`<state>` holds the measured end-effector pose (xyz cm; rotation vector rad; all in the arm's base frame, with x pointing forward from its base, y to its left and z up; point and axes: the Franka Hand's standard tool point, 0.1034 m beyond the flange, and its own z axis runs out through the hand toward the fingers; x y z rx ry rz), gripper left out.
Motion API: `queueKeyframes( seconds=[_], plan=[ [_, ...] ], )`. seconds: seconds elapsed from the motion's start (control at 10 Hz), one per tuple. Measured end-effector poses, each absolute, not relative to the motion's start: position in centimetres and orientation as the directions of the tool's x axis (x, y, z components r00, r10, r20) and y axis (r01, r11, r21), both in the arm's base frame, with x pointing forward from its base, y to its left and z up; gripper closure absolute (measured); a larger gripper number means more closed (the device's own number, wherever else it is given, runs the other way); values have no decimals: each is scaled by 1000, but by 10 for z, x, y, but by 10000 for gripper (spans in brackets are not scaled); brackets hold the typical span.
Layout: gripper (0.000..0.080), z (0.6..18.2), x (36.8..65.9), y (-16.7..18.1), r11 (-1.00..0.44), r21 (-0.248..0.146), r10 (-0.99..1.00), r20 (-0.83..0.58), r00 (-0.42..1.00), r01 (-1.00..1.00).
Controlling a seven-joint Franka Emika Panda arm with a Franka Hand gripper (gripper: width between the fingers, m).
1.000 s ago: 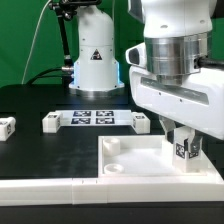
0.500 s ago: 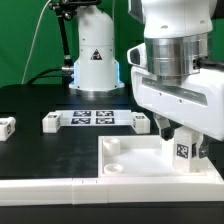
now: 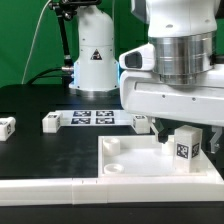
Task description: Assemble one leg
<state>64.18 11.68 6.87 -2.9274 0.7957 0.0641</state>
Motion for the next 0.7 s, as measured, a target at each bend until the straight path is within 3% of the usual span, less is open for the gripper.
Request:
queueKeyframes(
  seconds=[0.4,0.7],
  plan=[
    [151,69,644,119,-992,-102,-75,-3,997,-75],
    [151,69,645,118,-971,-62,230,30,973,231]
  ],
)
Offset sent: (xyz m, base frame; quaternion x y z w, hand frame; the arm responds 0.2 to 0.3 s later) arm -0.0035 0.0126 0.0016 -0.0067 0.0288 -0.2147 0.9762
